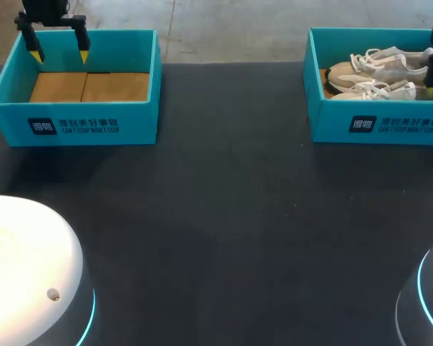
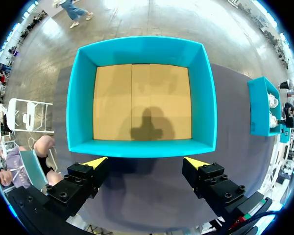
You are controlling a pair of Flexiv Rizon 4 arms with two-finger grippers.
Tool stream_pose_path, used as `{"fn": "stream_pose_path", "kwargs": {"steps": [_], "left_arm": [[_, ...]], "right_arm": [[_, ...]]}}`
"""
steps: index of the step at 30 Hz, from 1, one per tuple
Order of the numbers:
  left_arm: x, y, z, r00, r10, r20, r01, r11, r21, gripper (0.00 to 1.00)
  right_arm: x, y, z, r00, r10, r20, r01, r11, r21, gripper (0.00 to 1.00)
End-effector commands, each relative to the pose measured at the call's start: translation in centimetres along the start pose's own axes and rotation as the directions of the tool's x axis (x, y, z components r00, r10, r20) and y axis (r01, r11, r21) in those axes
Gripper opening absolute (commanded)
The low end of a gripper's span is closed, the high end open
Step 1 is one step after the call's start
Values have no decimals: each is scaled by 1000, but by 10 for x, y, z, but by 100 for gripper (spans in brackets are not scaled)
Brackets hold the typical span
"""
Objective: Take the shoe out of the shoebox, open the shoe tongue, remove and reinsert the insole, then place the shoe into the shoebox
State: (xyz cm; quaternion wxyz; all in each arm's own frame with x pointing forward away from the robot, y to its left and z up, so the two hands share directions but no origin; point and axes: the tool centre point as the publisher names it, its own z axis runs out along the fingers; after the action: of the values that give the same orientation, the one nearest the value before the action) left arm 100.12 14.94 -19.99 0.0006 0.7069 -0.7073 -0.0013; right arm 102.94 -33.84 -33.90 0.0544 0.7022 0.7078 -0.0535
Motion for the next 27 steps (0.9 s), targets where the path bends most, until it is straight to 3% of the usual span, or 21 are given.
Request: {"fn": "stream_pose_path", "kwargs": {"steps": [1, 14, 27], "left_arm": [[0, 0, 0, 1000, 0, 0, 0, 1000, 1, 100], [0, 0, 0, 1000, 0, 0, 0, 1000, 1, 100], [0, 0, 0, 1000, 0, 0, 0, 1000, 1, 100]], "right_arm": [[-1, 4, 8, 1000, 3, -3, -3, 1000, 12, 62], [0, 1, 31, 1000, 13, -14, -12, 999, 46, 68], [2, 0, 52, 997, 32, -66, -27, 997, 74, 63]]}}
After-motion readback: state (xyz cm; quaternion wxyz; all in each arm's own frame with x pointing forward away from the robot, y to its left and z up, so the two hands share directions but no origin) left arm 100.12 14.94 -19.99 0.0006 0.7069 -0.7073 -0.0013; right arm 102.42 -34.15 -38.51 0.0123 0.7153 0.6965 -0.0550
